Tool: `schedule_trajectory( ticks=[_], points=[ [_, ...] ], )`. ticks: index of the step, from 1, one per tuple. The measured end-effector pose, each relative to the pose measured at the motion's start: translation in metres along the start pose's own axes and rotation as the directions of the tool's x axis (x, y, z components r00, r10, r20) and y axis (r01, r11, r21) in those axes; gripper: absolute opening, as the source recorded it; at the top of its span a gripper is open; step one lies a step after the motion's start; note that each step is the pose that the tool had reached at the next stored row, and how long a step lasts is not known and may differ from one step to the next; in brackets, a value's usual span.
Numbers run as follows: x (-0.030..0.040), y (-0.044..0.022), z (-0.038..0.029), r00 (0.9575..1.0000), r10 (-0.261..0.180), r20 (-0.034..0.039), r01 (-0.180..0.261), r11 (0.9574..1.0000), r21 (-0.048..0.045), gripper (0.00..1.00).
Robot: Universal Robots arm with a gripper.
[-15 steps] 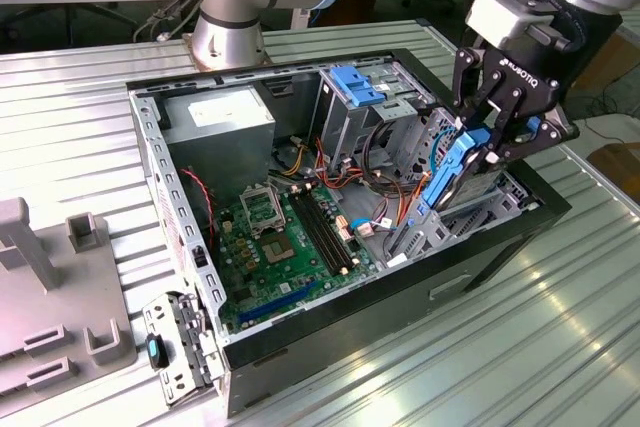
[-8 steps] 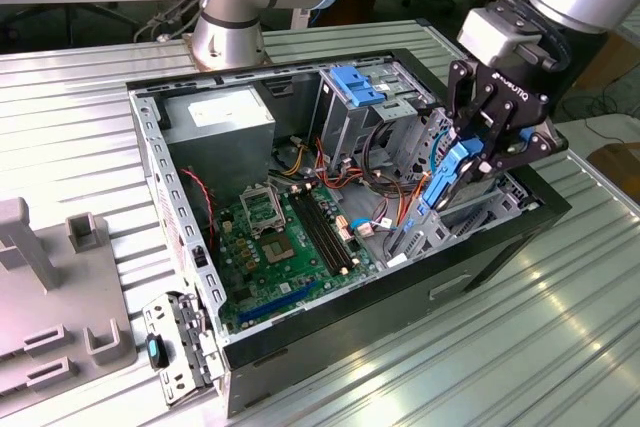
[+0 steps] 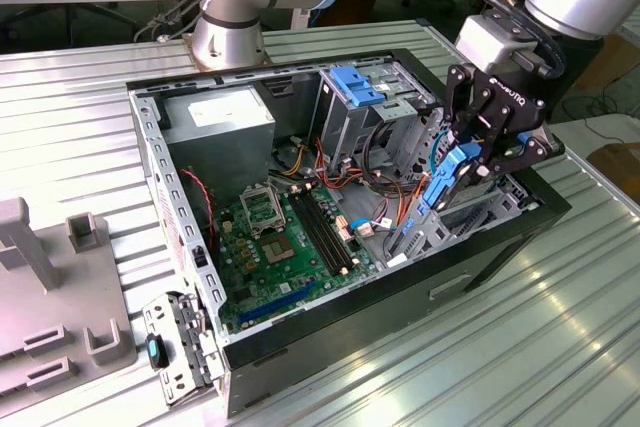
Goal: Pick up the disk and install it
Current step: 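Insert the disk into the insertion slot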
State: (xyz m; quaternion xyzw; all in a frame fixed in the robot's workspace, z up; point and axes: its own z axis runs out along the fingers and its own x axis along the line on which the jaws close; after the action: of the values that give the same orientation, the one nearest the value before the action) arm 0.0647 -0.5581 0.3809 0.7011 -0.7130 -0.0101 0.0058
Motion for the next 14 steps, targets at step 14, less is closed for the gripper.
schedule_trajectory(
  ticks=[14],
  points=[
    [0.0001, -0.0002, 0.0111, 1.0, 0.0, 0.0, 0.0, 1.0, 0.0, 0.37]
  ],
)
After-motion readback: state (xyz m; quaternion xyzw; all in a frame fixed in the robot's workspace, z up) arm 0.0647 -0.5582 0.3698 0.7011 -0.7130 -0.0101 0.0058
